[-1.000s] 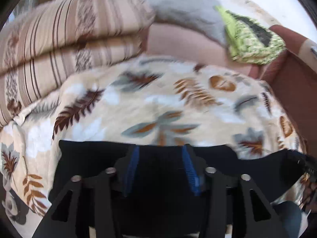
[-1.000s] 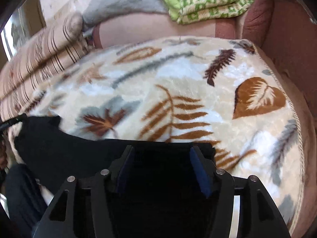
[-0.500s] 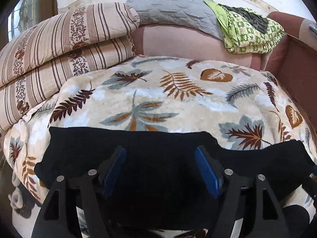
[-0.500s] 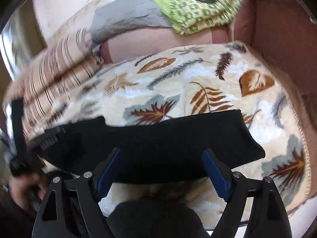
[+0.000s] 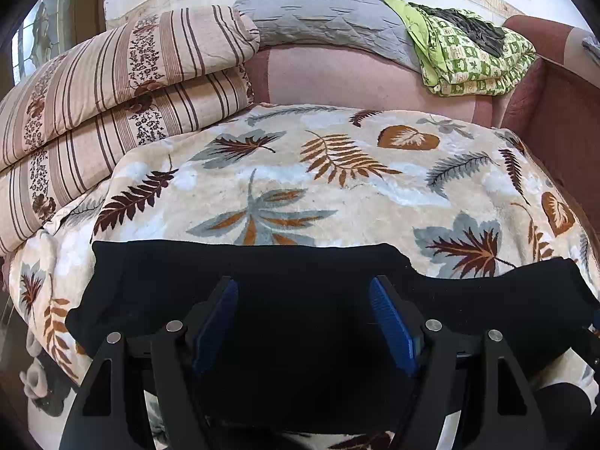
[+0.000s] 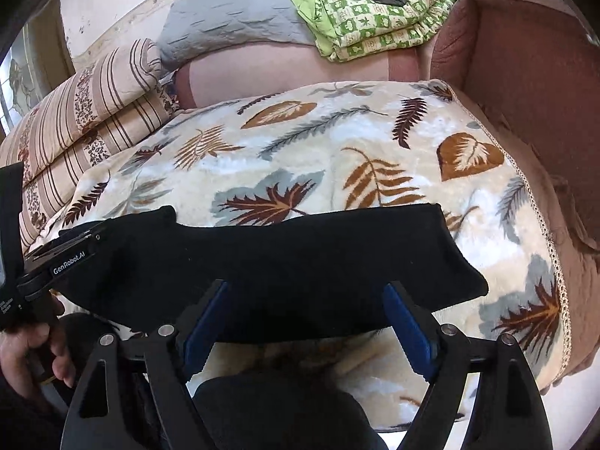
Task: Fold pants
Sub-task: 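Press the folded black pants flat with the fingers of both tools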
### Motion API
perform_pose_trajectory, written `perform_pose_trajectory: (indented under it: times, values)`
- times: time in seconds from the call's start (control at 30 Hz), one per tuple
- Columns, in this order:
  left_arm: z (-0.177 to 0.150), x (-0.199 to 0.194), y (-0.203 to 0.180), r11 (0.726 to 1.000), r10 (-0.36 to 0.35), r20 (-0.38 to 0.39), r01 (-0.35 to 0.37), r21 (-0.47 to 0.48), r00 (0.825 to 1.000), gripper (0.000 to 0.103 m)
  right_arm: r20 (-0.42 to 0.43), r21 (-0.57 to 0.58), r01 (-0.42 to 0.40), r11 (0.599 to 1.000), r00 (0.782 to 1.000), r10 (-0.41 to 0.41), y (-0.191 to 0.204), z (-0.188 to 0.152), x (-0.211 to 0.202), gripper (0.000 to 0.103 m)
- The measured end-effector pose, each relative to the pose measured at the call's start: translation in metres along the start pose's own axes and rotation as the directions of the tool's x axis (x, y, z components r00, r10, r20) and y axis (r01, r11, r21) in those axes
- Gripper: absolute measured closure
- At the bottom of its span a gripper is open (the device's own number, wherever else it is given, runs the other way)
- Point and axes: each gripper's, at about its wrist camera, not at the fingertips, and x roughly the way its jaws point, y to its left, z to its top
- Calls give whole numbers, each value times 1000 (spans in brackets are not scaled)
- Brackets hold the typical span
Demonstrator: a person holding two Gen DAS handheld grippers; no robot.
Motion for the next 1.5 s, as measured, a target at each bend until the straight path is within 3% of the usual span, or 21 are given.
perform_pose_trajectory:
  times: [1.27,1.4,1.5]
  values:
    - [-1,1,-1,1000,2,1,-2,3,1000,30,-15,15,-6,1000,1000,6,-2,-2,1,19]
    - [-1,1,-1,1000,3,3,-3,4,1000,30,-30,-6,30,1000,999,-30,4,-5,4,19]
    - [-1,1,-2,1000,4,4,-5,7,1000,30,-45,-25,149,988,988,-150,12,-4,7,19]
